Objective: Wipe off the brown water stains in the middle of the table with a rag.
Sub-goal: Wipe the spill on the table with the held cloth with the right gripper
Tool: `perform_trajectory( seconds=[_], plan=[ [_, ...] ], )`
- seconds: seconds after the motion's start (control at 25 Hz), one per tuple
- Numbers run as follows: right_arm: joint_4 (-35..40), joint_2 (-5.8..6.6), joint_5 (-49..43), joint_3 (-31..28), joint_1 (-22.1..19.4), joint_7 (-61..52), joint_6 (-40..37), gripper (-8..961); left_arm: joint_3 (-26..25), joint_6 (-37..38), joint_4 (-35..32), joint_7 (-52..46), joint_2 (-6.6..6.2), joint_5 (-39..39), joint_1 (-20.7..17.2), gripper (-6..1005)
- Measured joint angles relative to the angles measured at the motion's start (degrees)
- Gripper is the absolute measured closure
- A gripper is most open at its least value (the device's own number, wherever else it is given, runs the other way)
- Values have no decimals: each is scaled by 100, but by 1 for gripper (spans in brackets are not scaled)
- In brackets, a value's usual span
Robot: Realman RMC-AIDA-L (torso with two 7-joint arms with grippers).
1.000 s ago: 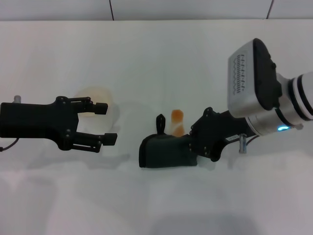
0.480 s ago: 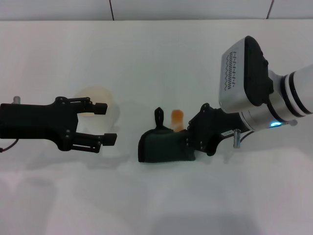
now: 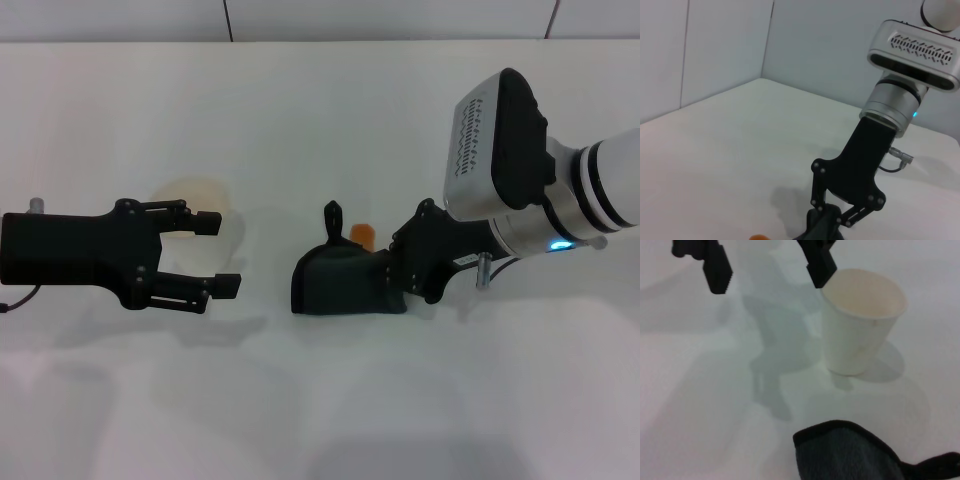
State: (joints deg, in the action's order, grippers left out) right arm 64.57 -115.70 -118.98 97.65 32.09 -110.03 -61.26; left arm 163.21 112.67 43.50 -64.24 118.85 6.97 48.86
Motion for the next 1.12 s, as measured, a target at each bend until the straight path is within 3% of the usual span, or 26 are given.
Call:
perform_trajectory(
  seconds=[1.12],
  plan=[
    [-671, -16, -231, 9, 204, -160, 1370, 857, 0, 0, 0, -34, -30, 12, 37, 108]
  ],
)
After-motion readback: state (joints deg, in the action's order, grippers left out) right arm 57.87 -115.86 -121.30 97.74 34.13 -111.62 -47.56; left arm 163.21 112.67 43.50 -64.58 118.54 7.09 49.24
